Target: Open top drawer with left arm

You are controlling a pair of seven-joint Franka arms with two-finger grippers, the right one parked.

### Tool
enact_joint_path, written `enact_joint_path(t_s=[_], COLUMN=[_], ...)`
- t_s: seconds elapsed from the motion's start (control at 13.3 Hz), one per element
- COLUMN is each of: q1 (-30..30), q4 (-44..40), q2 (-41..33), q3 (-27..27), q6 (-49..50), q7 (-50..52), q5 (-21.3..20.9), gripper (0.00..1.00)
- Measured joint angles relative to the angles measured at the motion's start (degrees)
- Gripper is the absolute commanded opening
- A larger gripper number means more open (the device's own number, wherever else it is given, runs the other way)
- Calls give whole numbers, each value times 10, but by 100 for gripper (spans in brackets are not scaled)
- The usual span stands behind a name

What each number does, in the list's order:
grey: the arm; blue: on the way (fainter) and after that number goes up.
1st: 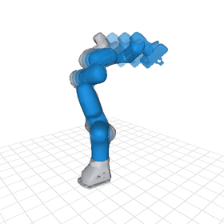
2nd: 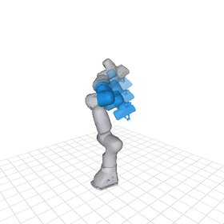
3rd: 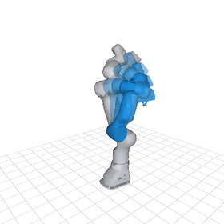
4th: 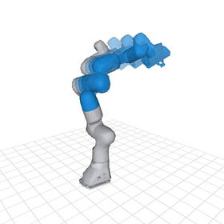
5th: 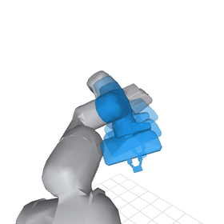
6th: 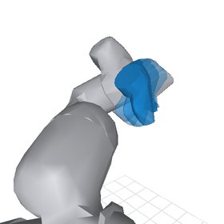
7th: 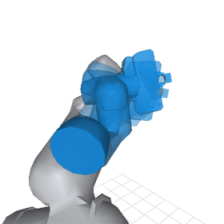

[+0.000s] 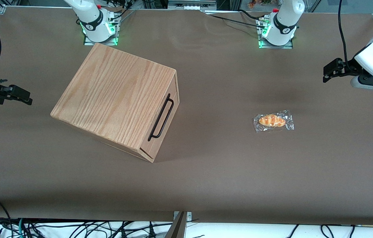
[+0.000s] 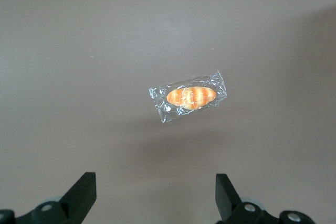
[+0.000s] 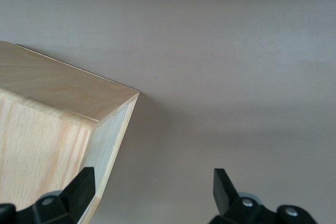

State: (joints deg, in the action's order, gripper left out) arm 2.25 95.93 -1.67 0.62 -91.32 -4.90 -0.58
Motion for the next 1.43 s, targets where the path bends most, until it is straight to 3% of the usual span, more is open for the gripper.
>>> enact_joint_path(t_s=[1.43], q1=[1], q4=[-3], q2=[12], q3=[1], q6=[19], q7=[0], q5=[0], gripper=[100])
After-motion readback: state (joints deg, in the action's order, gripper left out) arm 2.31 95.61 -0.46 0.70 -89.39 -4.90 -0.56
